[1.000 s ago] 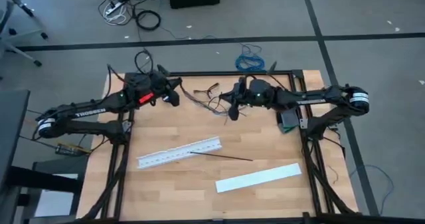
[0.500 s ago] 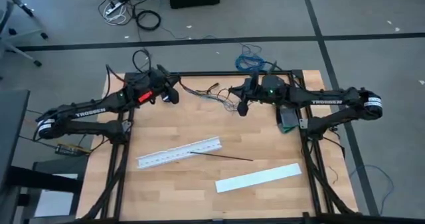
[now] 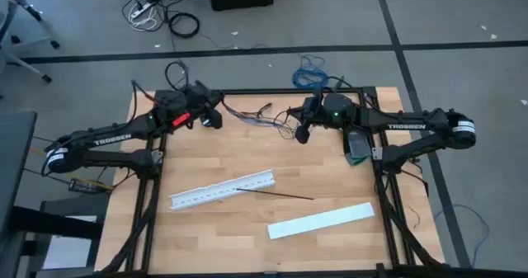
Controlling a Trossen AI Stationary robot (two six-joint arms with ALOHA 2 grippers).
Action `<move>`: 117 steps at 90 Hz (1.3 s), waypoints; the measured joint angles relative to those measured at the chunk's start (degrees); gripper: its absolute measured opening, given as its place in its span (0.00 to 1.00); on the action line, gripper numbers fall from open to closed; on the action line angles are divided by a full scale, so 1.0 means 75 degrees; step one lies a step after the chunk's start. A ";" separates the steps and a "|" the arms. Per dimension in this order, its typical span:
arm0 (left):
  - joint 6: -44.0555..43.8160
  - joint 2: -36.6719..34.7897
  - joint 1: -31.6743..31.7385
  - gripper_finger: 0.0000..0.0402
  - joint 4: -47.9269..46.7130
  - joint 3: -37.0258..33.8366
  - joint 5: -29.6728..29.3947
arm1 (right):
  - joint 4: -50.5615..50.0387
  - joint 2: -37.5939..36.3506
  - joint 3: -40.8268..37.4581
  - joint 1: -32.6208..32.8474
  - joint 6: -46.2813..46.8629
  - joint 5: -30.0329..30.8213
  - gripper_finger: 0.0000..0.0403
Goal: Ziptie cables
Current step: Wrap the cable wires with the black zip tie
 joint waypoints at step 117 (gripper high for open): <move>-0.1759 0.0081 -0.0027 0.34 0.5214 -0.4805 -0.0329 | 0.2591 0.3785 0.0098 0.0605 0.0718 -0.0434 0.00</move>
